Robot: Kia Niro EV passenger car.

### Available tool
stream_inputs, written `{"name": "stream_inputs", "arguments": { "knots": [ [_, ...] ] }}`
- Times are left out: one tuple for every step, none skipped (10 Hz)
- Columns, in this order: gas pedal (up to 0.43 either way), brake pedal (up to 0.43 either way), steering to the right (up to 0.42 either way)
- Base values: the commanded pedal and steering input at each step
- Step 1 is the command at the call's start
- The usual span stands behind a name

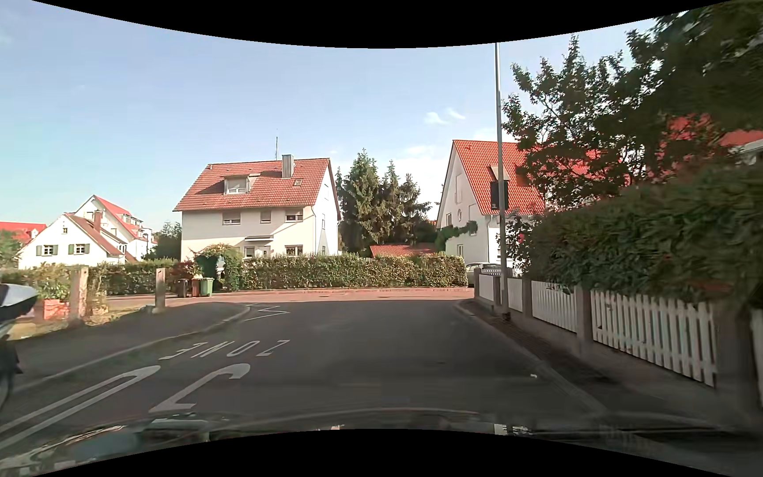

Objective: Follow the waypoints while adhering to traffic rules and regulations

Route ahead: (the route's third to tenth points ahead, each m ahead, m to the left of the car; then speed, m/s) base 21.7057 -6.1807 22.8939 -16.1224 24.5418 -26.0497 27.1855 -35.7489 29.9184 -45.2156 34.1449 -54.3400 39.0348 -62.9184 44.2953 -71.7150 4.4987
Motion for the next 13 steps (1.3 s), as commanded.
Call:
{"name": "stream_inputs", "arguments": {
  "knots": [
    [0.0,0.012,0.003],
    [0.0,0.012,0.003],
    [0.0,0.012,0.002],
    [0.0,0.006,0.003],
    [0.0,0.006,0.003],
    [0.0,0.012,0.002],
    [0.0,0.012,0.002],
    [0.0,0.018,0.002],
    [0.0,0.024,0.002],
    [0.0,0.03,0.002],
    [0.0,0.037,0.001],
    [0.0,0.037,0.001],
    [0.0,0.037,0.001]
  ]
}}
